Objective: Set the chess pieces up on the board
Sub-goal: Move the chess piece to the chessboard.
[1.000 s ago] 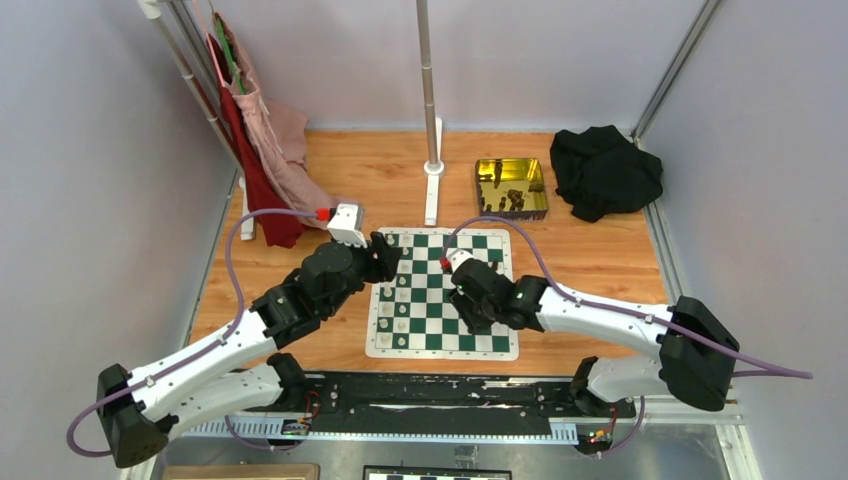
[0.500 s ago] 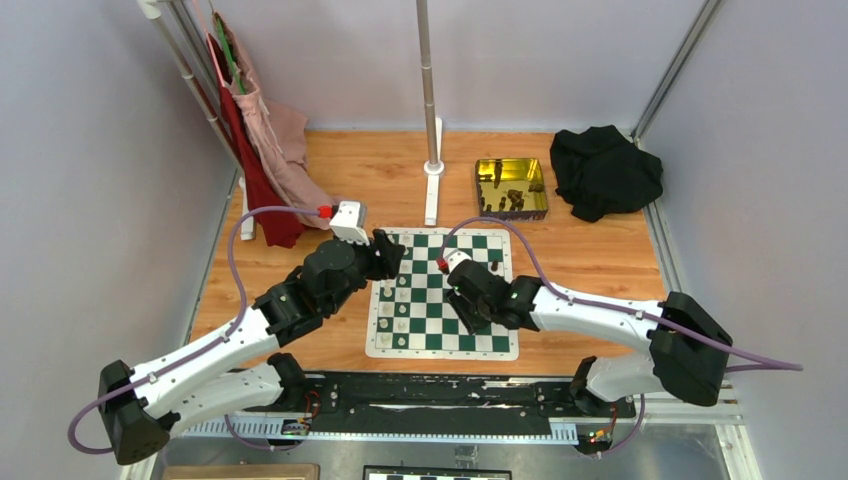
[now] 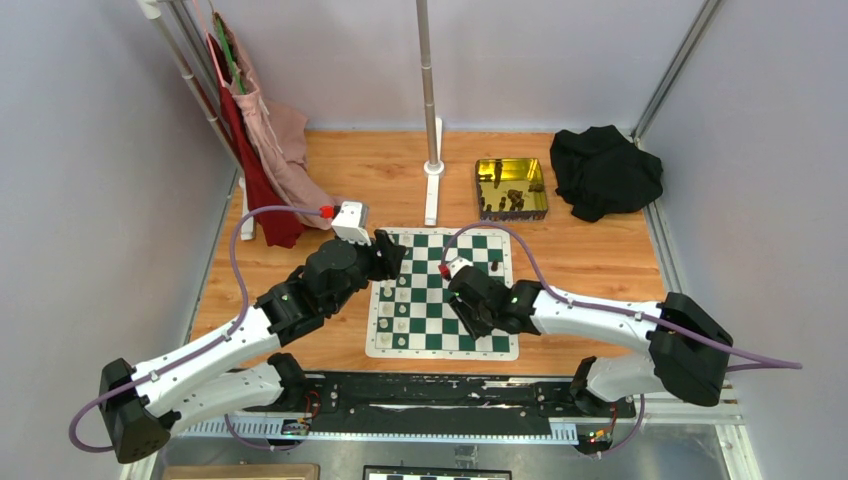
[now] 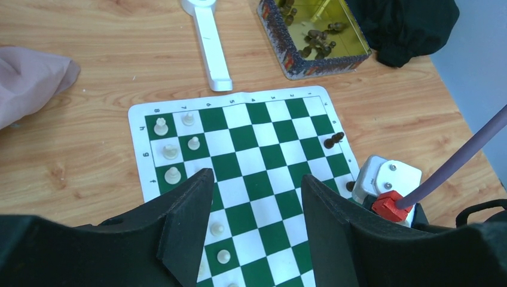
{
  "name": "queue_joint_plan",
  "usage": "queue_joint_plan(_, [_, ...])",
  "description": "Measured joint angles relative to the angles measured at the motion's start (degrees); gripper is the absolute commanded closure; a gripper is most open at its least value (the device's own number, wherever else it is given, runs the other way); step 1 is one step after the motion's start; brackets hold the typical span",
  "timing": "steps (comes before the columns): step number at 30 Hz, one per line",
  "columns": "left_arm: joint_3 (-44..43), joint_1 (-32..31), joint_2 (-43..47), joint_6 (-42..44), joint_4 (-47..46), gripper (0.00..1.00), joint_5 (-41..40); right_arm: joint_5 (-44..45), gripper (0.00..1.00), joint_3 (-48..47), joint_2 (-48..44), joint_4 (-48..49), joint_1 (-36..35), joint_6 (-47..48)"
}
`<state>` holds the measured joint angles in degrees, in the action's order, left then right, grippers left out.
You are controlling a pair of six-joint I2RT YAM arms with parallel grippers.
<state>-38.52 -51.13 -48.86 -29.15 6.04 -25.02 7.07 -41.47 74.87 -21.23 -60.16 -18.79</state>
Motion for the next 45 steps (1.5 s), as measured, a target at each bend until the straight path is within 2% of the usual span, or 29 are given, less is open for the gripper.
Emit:
queue_joint_plan(3, [0.0,0.0,0.0,0.0,0.0,0.39,0.0,0.0,0.72,0.2,0.0,-0.2,-0.1,-0.3])
queue_joint_plan(10, [0.0,0.0,-0.3,0.0,-0.3,0.39,0.1,0.0,1.0,0.5,0.0,-0.1,-0.2,-1.1])
queue_joint_plan(17, [0.0,-0.1,-0.4,0.0,-0.4,0.39,0.1,1.0,1.0,0.5,-1.0,-1.2,-0.3,-1.2])
queue_joint_plan(25, [0.0,-0.2,-0.7,-0.1,-0.7,0.39,0.1,6.1,1.0,0.5,-6.4,-5.6,-0.6,-2.9])
queue_joint_plan(34, [0.0,-0.5,-0.8,-0.2,-0.8,0.39,0.1,11.9,1.0,0.5,-6.7,-8.7,-0.3,-4.8])
queue_joint_plan(45, [0.0,-0.6,-0.8,-0.3,-0.9,0.39,0.1,12.0,1.0,3.4,-6.8,-8.0,7.0,-5.2])
